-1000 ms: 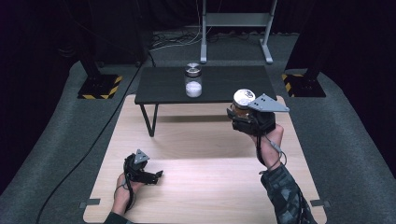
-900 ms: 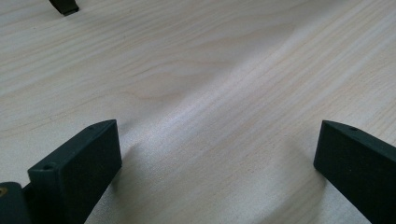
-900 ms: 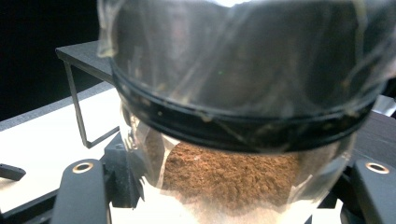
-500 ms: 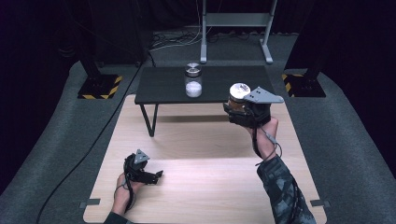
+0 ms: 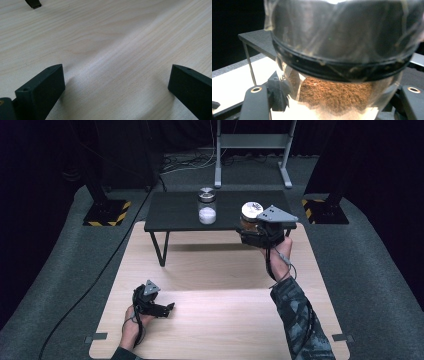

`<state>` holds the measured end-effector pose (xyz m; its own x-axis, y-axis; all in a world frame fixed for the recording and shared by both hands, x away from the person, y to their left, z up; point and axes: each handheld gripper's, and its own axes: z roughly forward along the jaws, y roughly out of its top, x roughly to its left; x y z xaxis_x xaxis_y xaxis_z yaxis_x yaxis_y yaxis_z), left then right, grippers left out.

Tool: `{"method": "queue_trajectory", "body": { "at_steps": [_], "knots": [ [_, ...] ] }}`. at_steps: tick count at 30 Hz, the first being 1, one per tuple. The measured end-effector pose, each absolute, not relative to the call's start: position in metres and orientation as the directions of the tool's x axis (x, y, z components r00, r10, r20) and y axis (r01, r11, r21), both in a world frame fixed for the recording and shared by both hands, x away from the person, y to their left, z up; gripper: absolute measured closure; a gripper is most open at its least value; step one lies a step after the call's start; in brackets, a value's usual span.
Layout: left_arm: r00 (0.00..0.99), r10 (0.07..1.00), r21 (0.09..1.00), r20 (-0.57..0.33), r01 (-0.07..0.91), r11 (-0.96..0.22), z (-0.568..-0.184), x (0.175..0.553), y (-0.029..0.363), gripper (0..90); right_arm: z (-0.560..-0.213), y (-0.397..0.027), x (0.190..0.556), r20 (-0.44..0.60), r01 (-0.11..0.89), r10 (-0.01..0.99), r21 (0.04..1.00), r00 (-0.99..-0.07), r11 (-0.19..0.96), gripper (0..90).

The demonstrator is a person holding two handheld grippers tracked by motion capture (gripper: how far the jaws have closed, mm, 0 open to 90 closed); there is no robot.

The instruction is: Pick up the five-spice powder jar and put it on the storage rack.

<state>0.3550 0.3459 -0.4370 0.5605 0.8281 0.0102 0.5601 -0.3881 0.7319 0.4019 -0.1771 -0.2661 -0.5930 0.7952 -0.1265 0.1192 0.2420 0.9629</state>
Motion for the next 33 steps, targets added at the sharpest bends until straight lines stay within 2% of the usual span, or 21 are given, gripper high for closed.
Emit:
{"method": "queue_trajectory", "body": {
  "at_steps": [9, 24, 33],
  "knots": [
    [0.562, 0.827, 0.732, 0.010, 0.559, -0.389, -0.437, 0.355, 0.346, 0.4, -0.264, -0.173, 0.421, -0.114, 0.128, 0.797, 0.964, -0.593, 0.233, 29.1],
    [0.567, 0.824, 0.732, 0.012, 0.556, -0.393, -0.437, 0.355, 0.346, 0.4, -0.273, -0.169, 0.461, -0.035, 0.188, 0.793, 0.964, -0.609, 0.186, 29.2],
    [0.567, 0.824, 0.732, 0.011, 0.556, -0.393, -0.437, 0.355, 0.346, 0.4, -0.280, -0.172, 0.489, -0.003, 0.207, 0.761, 0.962, -0.648, 0.180, 29.2]
  ]
}}
